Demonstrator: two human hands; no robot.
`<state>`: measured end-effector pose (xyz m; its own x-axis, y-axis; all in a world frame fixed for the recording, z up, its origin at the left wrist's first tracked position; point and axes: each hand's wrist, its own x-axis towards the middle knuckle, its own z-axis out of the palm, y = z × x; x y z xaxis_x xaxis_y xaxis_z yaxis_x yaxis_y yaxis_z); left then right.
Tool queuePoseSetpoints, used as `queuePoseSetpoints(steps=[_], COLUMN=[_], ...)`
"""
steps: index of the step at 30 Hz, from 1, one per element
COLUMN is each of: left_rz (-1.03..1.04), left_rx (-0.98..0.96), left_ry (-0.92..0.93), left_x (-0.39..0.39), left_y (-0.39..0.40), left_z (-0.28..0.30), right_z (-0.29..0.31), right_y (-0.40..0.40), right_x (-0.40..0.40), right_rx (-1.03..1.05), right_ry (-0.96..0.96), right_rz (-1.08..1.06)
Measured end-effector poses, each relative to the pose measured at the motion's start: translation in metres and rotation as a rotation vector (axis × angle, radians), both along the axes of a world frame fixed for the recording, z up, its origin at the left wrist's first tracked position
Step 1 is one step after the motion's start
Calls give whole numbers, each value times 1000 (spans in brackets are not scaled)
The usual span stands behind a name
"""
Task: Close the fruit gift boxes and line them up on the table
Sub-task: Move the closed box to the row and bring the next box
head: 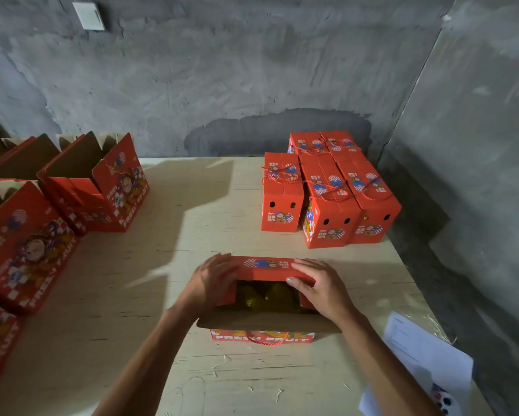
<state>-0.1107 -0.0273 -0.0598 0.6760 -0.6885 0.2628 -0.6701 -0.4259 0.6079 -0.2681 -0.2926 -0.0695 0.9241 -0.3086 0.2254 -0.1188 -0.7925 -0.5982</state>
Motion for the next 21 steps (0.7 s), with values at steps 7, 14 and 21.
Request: queuePoseSetpoints(steps=[7,14,21], left_rz=[27,160,255], left_rx=[197,126,1], left_ry=[107,158,242], left_x=[18,12,12], left_y=[4,1,3], left_z=[-8,-4,-12], right_z=[-3,-3,-3], right_y=[-1,-12,-9], right_x=[5,8,10], right_rx=[-140,-135,-227], right_ry=[-37,77,25], right_rz=[-65,45,27])
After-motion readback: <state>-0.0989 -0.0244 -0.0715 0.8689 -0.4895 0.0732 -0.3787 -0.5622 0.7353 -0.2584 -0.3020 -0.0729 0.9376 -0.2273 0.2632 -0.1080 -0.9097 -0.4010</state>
